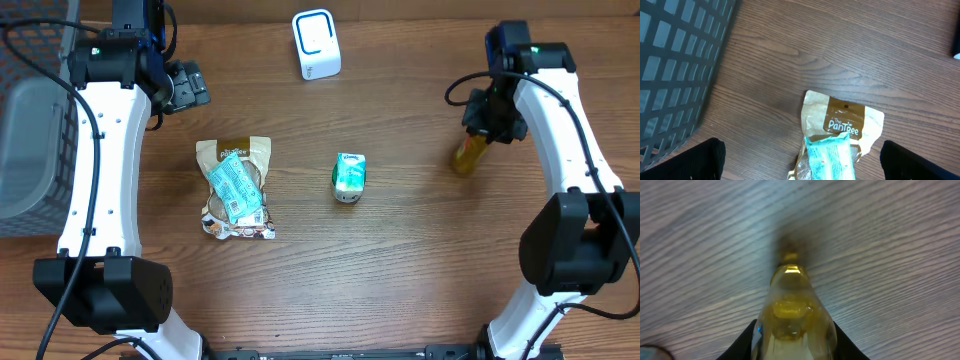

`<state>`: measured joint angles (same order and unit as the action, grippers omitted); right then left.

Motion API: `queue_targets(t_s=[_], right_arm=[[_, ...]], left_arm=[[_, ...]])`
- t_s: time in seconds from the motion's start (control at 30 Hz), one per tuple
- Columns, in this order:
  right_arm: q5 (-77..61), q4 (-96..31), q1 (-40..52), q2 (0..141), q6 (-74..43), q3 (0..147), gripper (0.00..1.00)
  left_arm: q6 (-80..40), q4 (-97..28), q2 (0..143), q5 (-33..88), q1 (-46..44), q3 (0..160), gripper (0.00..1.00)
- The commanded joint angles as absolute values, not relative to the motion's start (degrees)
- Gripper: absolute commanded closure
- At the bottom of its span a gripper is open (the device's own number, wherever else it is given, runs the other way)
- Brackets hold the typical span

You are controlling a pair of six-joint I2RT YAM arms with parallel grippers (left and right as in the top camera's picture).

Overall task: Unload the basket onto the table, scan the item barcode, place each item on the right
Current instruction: 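Move the bottle back right and set it upright on the table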

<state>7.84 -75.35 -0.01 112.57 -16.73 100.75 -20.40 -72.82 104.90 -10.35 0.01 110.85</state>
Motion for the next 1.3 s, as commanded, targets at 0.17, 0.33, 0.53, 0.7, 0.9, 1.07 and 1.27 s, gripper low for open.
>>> queue_targets(t_s=[0.17,0.33,0.53,0.7,0.9,1.07,1.27], right_arm=[[7.20,-72.42,-0.49,112.20,-16.10,98.52,0.91],[7.20,-72.18,-0.51,112.20,-16.10,98.52,0.90],[7.20,-72.20,-0.51,112.25,-16.12,98.52,0.90],[7.20,-72.25,-0.49,112.25,-16.12,98.52,0.90],[7.20,-71.59,-0.51,112.27,-16.32,97.80,0.90],[7.18,-69.65,-0.49,112.27,-16.32,95.79,0.81],[7.25,-70.57,-0.49,112.22,-16.05,95.81,0.13]], left_arm=[[-19.29,-72.82,104.57,-10.90,-0.01,111.59,0.01],[-19.29,-72.82,104.57,-10.90,-0.01,111.59,0.01],[-19.29,-72.82,104.57,-10.90,-0.01,111.59,0.00],[-19.29,-72.82,104.57,-10.90,-0.01,111.59,0.01],[-19.29,-72.82,104.57,-10.90,-0.01,111.59,0.00],[-19.29,-72.82,104.57,-10.90,-0.01,111.59,0.00],[-19.29,-72.82,104.57,-10.90,-0.01,111.59,0.00]])
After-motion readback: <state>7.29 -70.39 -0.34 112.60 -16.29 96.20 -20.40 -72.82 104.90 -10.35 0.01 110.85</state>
